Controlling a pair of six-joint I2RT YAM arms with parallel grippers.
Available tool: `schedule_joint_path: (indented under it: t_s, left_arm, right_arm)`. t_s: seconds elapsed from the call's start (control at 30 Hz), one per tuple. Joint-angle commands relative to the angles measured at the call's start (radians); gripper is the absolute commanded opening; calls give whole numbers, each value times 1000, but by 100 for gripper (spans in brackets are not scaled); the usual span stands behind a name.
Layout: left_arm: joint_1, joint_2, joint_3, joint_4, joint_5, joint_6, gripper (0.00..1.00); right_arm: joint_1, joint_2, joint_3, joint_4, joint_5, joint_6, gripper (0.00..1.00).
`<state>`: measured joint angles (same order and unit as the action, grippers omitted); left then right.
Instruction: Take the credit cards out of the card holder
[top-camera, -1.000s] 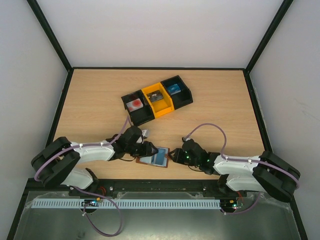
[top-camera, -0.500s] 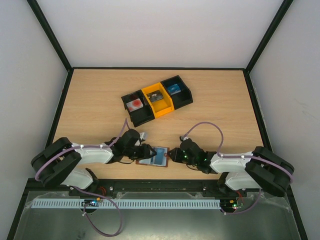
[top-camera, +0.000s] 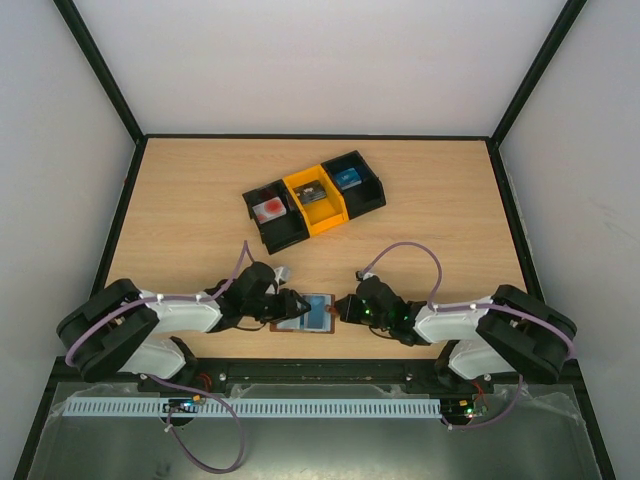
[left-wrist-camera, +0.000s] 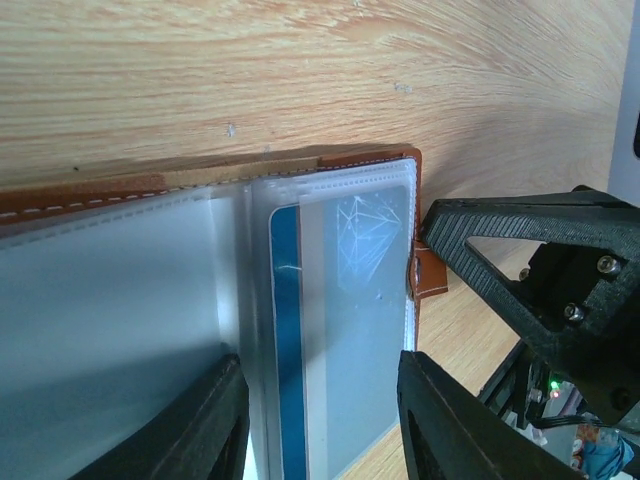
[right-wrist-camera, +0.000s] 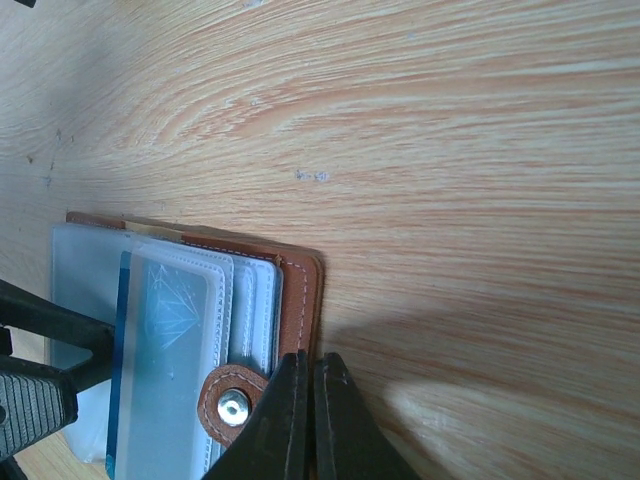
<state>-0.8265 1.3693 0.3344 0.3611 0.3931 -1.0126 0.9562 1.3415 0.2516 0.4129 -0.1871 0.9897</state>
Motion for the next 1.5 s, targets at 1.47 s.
schedule_joint_path:
  t_s: [1.47]
  left_arm:
    - [-3,-18,-61,68,-51,-37,39]
  right_arm:
    - [69,109,132,-273,74,-52,5]
